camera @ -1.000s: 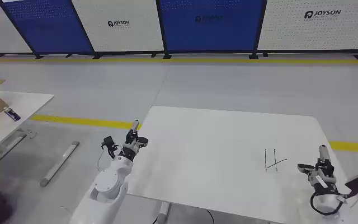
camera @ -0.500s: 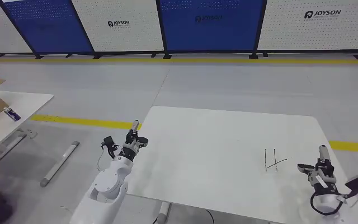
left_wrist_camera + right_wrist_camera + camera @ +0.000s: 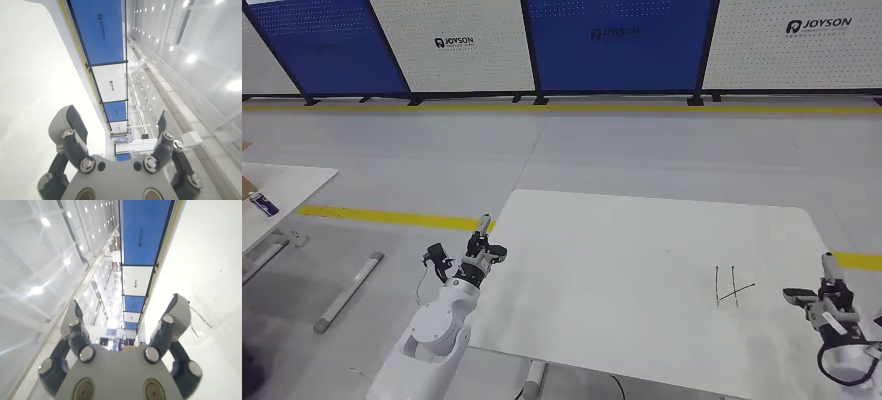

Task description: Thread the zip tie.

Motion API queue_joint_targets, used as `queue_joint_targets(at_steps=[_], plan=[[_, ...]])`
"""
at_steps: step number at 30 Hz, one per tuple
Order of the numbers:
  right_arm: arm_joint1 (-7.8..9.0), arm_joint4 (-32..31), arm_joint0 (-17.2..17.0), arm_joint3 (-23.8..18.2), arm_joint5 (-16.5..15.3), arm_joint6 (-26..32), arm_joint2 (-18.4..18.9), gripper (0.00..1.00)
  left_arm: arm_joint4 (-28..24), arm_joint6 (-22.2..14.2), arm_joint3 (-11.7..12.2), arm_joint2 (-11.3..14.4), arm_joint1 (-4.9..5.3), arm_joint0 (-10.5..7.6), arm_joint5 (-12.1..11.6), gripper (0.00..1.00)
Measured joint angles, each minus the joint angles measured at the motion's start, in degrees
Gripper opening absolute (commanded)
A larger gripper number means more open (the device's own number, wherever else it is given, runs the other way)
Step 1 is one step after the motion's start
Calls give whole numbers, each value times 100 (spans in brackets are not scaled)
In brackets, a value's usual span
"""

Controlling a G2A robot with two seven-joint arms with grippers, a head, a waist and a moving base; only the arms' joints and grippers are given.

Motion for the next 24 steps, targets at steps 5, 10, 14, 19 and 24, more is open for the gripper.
queue_joint_targets(at_steps=[5, 10, 14, 19, 24], plan=[[116, -305, 209, 42, 503, 1122, 366, 100, 0, 0, 0, 0, 0, 0, 0, 100], [133, -319, 280, 109, 573, 1350, 419, 100, 0, 0, 0, 0, 0, 0, 0, 100], [132, -318, 277, 107, 570, 1343, 418, 100, 0, 0, 0, 0, 0, 0, 0, 100], [132, -318, 277, 107, 570, 1343, 418, 100, 0, 0, 0, 0, 0, 0, 0, 100], [237, -346, 494, 84, 839, 1999, 603, 100, 0, 0, 0, 0, 0, 0, 0, 100]])
